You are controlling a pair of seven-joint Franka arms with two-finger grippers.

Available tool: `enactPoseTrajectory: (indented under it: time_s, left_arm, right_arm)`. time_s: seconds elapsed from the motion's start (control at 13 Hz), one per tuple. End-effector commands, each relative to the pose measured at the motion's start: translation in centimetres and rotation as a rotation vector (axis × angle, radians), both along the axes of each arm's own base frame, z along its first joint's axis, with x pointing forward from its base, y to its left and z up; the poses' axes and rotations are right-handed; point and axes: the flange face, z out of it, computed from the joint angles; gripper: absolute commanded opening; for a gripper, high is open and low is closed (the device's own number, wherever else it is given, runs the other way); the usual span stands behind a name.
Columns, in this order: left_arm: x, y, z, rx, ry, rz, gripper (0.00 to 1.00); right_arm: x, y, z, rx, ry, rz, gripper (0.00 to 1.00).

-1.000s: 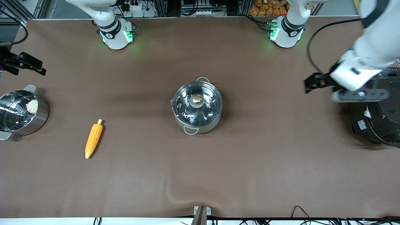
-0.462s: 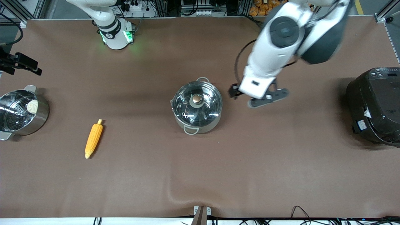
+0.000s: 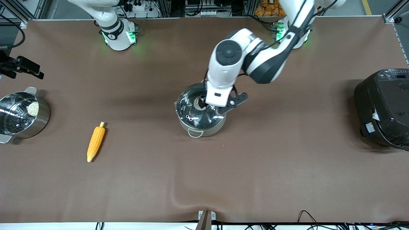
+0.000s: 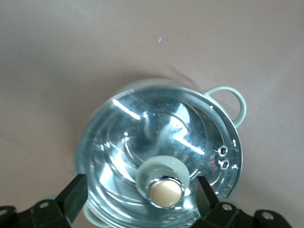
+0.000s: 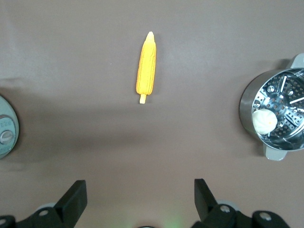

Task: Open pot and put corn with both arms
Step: 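Grasp the glass lid knob with the left gripper, then lift the lid with the left gripper while the right gripper reaches the corn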

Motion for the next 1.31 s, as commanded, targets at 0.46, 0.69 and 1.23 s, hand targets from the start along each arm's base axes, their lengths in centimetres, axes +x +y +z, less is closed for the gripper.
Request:
enactPoseTrajectory:
  time_s: [0.46, 0.69, 1.23]
  left_arm:
    - [-1.5, -3.8, -5.3, 0.042, -0.001, 0.024, 1.0]
    - [-1.6, -3.8, -5.8, 0.05, 0.001, 0.02, 0.87]
    - [-2.0, -4.3, -6.0, 0.048, 0.002, 0.013, 0.49]
  right_arm:
    - [8.7, -1.2, -17.8, 0.01, 0.079, 0.003, 1.0]
    - [10.4, -2.3, -23.6, 0.008, 0.077, -0.017, 1.0]
    - [12.3, -3.2, -35.8, 0.001, 0.101, -0.134, 1.0]
